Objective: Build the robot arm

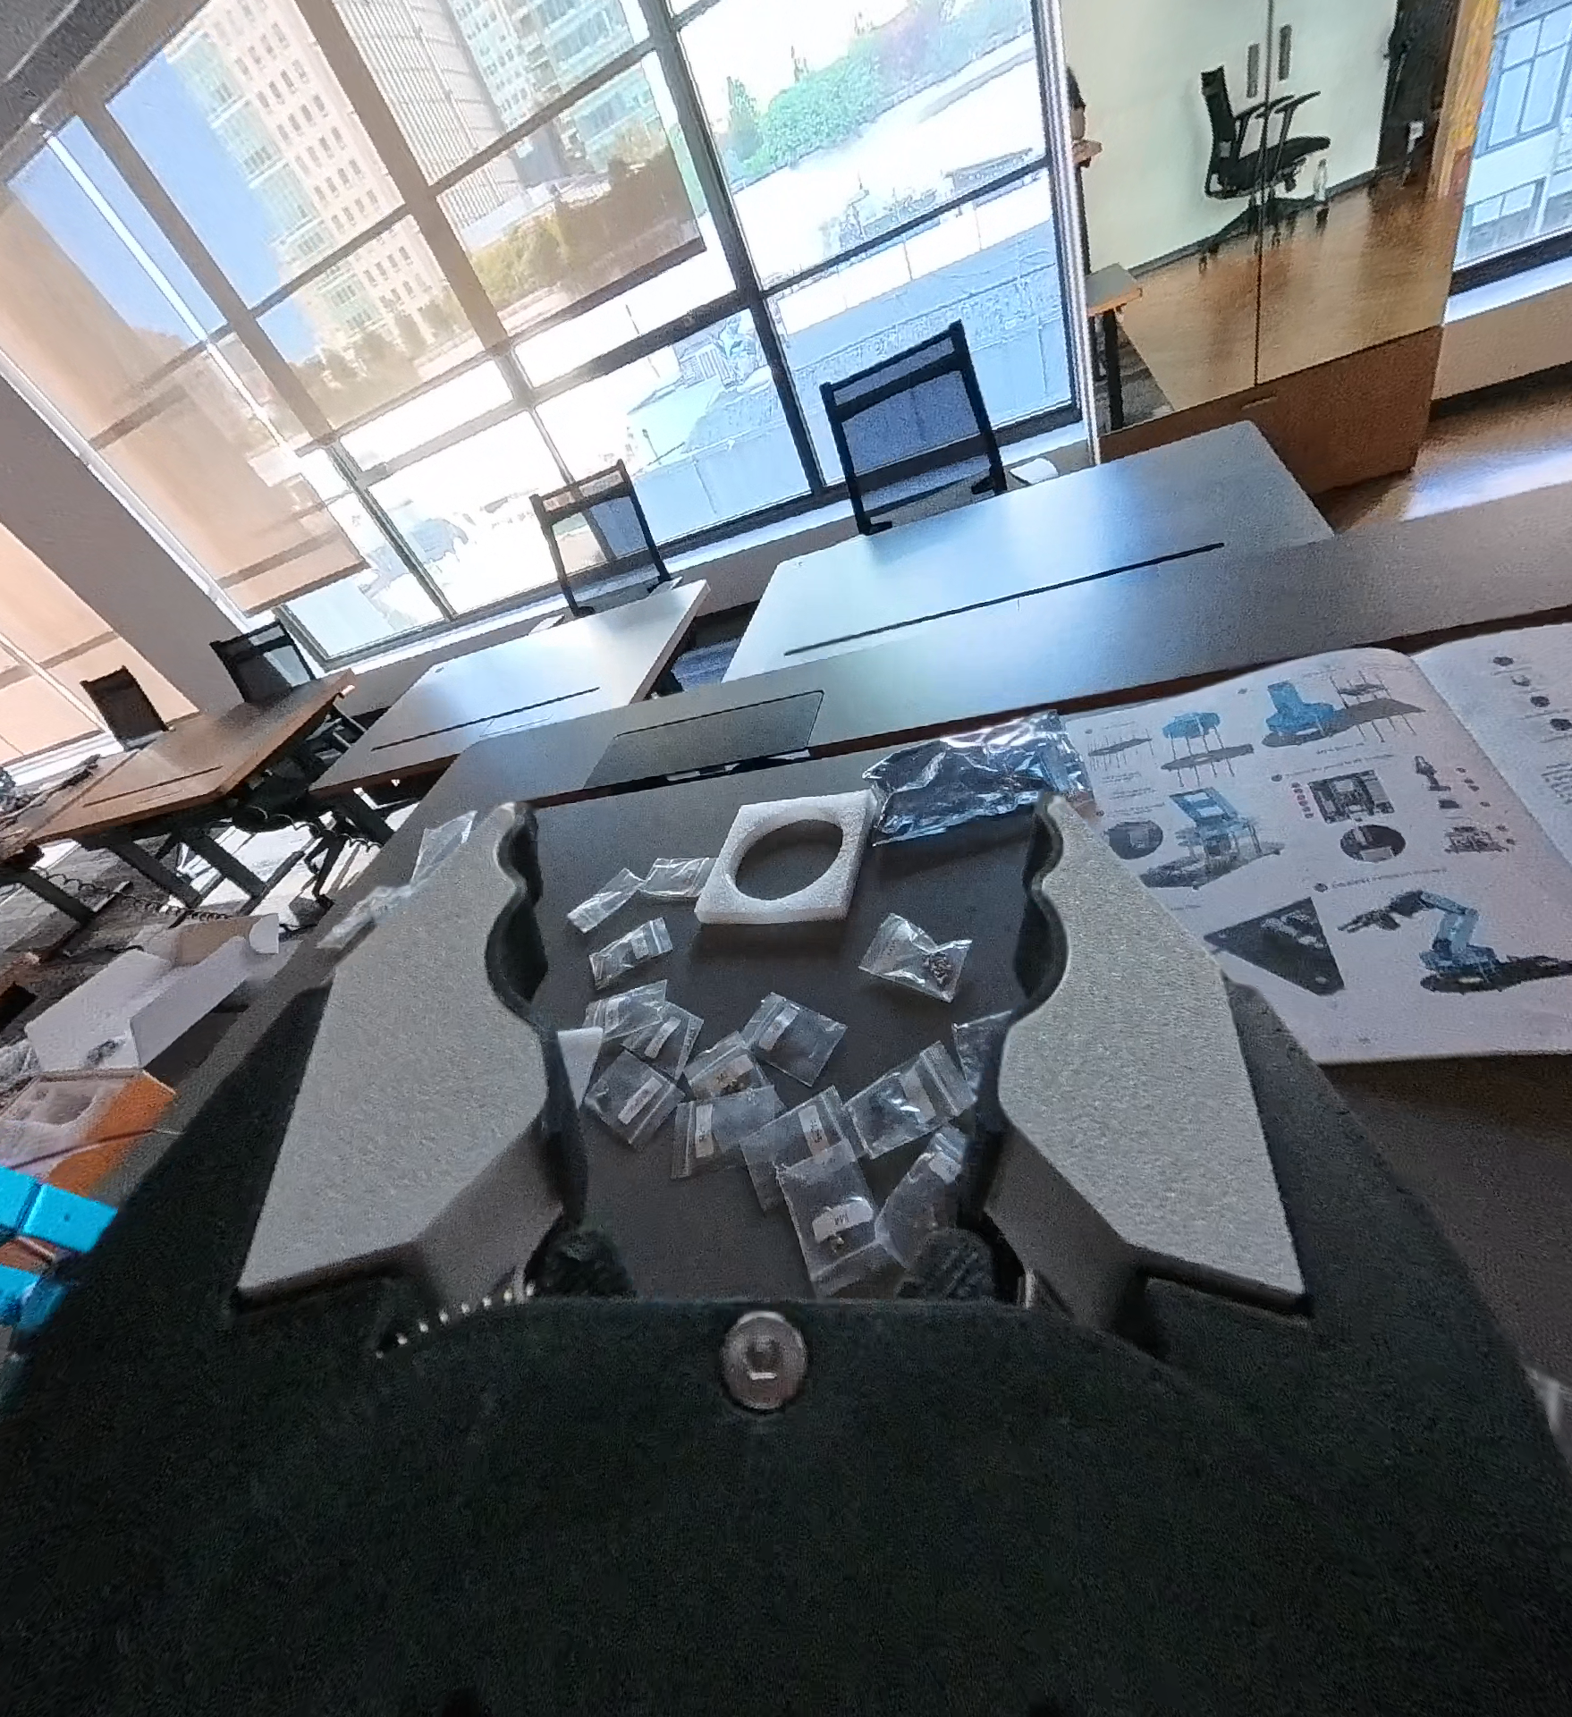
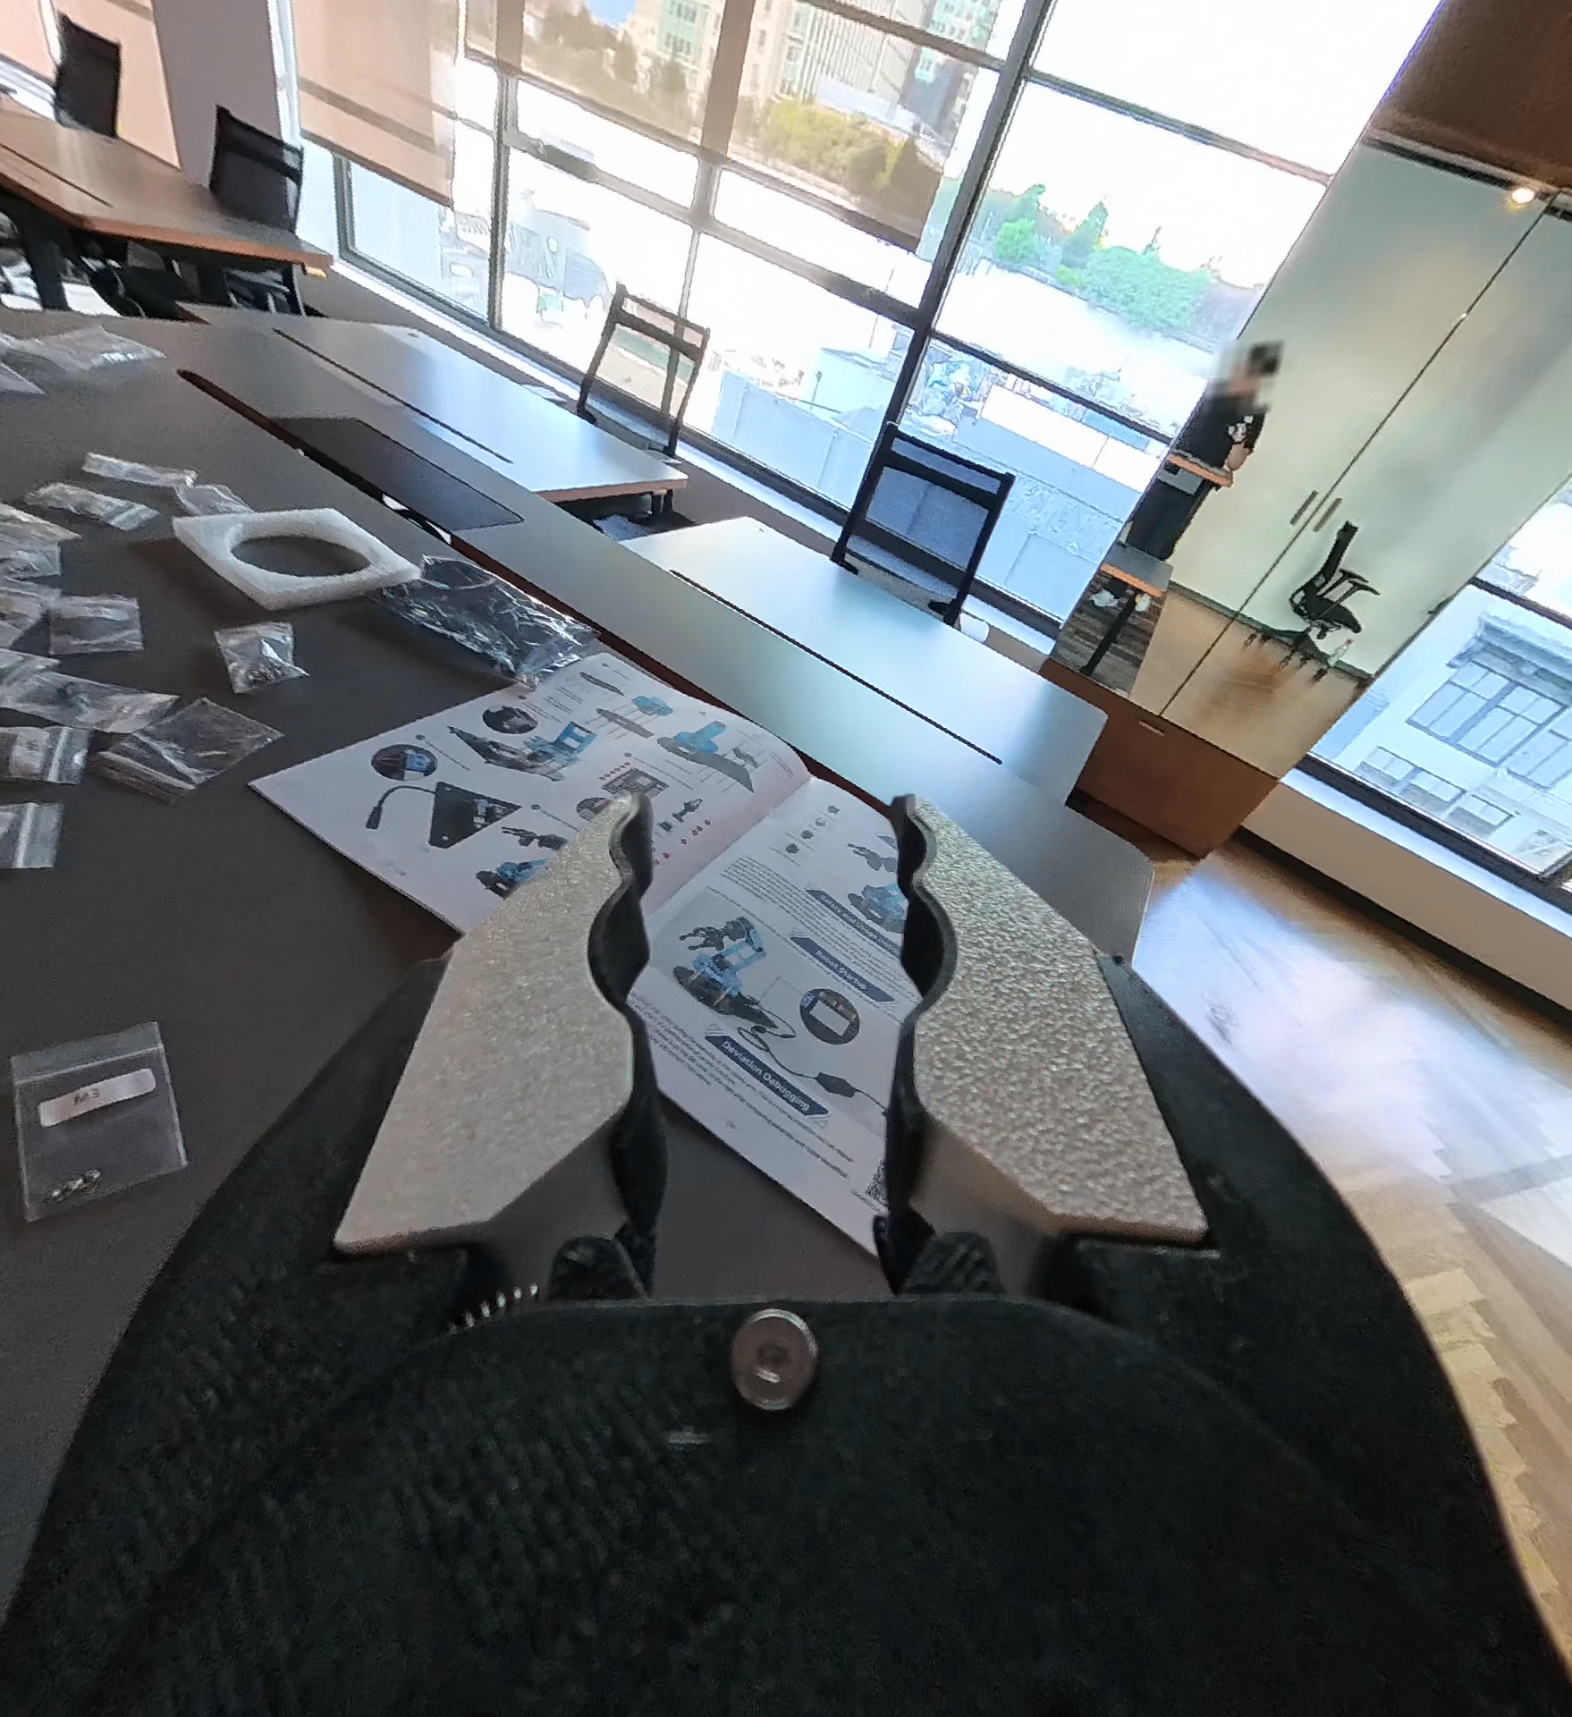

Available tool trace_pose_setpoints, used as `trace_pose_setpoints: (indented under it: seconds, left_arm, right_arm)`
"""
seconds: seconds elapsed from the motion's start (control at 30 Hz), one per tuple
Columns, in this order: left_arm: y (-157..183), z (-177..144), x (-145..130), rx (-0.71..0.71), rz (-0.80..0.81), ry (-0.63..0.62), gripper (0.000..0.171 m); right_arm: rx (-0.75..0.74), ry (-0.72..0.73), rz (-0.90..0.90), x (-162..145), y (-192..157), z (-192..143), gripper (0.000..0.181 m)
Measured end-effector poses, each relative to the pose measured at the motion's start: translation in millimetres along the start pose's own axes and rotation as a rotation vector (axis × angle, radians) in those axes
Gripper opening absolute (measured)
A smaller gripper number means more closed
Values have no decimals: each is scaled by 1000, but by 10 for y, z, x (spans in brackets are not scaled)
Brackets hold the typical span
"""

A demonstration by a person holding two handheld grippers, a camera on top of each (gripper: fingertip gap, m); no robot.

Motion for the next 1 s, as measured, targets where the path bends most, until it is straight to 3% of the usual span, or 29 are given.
trace_pose_setpoints:
  seconds: [0.17, 0.47, 1.0]
  left_arm:
    - [-27, 195, 10, -10, -7, 0, 103]
    - [-89, 270, 79, -15, -6, 7, 102]
    - [228, 161, 211, -42, -18, 6, 102]
  right_arm:
    - [-1, -6, 23, 8, -75, 153, 49]
    - [45, -48, 41, -59, -327, 313, 48]
    - [43, -114, 25, -161, -201, 91, 45]
Point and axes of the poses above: each gripper's, where its closed fingertips meet, z out along the fingers, x out of its top, y = z × x across the jaws, the point moved 2 cm from there along -z, back along the fingers, and after that the axes turned 10 degrees about y, right-handed, at the moved point
